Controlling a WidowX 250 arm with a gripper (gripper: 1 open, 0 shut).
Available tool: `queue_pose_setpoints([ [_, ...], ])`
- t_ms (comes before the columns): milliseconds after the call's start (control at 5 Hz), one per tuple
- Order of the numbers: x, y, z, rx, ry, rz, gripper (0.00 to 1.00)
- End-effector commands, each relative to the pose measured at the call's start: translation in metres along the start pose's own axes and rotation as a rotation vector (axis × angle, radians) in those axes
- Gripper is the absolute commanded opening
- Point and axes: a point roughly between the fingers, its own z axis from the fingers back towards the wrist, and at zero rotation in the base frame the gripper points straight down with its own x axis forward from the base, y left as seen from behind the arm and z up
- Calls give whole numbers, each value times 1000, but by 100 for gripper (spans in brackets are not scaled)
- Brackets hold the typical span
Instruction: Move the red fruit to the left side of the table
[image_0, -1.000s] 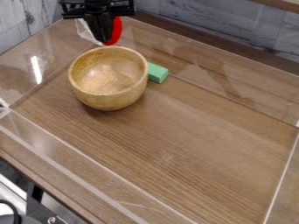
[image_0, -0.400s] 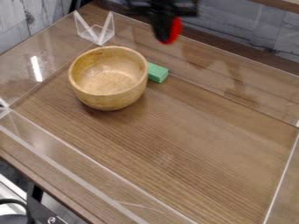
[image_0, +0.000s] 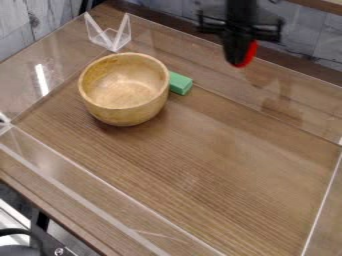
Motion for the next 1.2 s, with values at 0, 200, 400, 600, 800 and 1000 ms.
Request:
queue_pose_setpoints([
  [0,2,-12,5,-2,-46,1,0],
  [200,-4,-17,-2,10,-44,0,0],
  [400,-6,-20,-5,16,-44,6,0],
  [600,-7,-23,-9,24,-42,13,0],
  [800,-7,-26,-11,32,-41,28,0],
  [1000,-6,-28,-11,36,-41,44,0],
])
